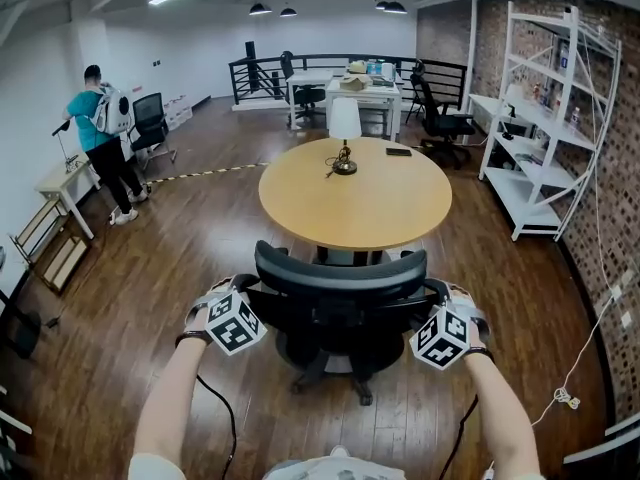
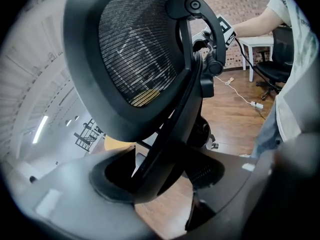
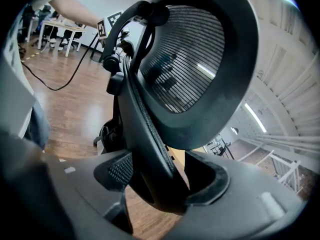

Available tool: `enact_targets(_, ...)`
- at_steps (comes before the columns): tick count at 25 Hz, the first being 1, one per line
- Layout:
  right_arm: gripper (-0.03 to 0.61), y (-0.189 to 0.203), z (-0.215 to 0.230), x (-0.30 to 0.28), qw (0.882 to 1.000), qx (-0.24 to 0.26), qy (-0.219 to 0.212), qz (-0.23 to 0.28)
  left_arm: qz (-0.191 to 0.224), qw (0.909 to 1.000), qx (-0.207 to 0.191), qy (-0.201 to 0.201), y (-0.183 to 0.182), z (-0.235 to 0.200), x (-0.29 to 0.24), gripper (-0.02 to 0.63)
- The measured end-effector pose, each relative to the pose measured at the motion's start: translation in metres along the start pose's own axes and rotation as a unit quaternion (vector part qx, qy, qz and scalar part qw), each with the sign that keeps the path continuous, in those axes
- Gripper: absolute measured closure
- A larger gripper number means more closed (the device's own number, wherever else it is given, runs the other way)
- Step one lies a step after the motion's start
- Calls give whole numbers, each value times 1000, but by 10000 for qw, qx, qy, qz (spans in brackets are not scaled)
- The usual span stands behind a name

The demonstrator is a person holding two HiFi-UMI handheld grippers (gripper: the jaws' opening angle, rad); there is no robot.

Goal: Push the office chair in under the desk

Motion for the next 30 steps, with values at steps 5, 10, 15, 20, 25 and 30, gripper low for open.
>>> enact_targets(5, 270, -2, -3, 2, 9999, -101, 23, -2, -235, 9989, -181, -372, 4, 9, -4, 305)
enact_targets(10, 270, -3, -12, 17, 9994, -275, 216, 81, -8, 9956, 43, -934, 2, 16, 13, 304)
enact_targets(15, 272, -20, -24, 42, 9974, -560, 379, 263, 352, 9920, 501, -1100, 5, 27, 49, 335)
enact_targets(20, 345, -35, -45, 67, 9951, -712, 562, 381, 808, 9863, 920, -1109, 6, 49, 90, 408)
enact_targets(25, 454, -44, -75, 101, 9886, -1069, 835, 650, 1250, 9768, 1229, -1227, 6, 80, 122, 497)
enact_targets(30, 526, -54, -105, 141, 9817, -1355, 1028, 855, 1811, 9629, 1610, -1190, -2, 116, 156, 563)
Point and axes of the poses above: the fingertips, and each gripper's own axes: x backward along the fingers, z to its right, y out of its underside, the point moved 8 cm from there along x, backward along the fingers, and after that the axes turned 2 degrees about x, right-handed, at the moved point
